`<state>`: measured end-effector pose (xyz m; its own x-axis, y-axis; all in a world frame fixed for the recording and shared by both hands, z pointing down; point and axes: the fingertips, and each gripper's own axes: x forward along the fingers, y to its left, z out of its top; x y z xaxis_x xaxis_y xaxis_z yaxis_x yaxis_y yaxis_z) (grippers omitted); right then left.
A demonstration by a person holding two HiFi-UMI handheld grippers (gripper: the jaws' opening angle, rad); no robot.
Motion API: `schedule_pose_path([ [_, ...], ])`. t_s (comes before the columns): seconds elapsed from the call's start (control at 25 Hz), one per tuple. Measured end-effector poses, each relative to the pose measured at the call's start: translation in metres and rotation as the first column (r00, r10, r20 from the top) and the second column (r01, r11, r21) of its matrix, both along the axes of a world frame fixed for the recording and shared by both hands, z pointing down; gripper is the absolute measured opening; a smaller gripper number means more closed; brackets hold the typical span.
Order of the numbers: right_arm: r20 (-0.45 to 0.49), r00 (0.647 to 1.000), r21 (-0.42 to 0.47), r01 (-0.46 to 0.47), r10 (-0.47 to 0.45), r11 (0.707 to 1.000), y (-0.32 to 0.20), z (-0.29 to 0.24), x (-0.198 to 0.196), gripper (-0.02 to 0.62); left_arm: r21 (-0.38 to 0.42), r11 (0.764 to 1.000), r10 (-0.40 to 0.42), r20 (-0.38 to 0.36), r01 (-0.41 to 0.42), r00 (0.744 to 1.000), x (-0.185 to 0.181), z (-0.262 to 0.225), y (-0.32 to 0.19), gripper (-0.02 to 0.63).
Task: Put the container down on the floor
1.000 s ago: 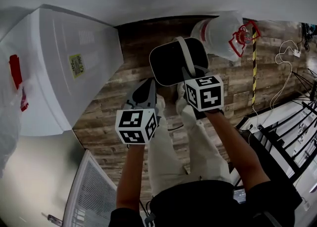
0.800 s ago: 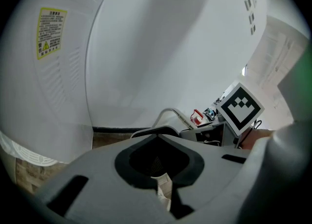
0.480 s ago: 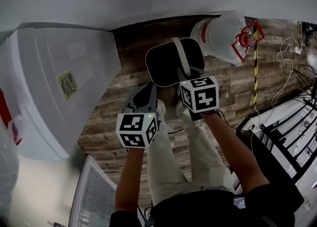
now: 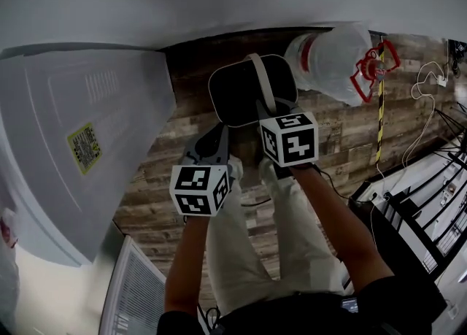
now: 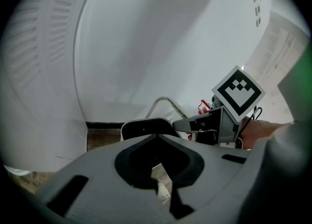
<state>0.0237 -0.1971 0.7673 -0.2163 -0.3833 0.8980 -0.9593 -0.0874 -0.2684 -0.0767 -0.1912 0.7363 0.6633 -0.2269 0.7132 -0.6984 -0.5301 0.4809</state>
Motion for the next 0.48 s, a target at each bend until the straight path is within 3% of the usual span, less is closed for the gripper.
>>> schedule_pose_path([
  [0.48, 0.004, 1.000, 0.020, 0.004, -0.004, 1.000, -0.031, 0.058, -0.009, 0.031, 0.017, 0.999, -0.040, -0.001, 0.040, 0.999, -0.004, 0.057, -0.025, 0.017],
])
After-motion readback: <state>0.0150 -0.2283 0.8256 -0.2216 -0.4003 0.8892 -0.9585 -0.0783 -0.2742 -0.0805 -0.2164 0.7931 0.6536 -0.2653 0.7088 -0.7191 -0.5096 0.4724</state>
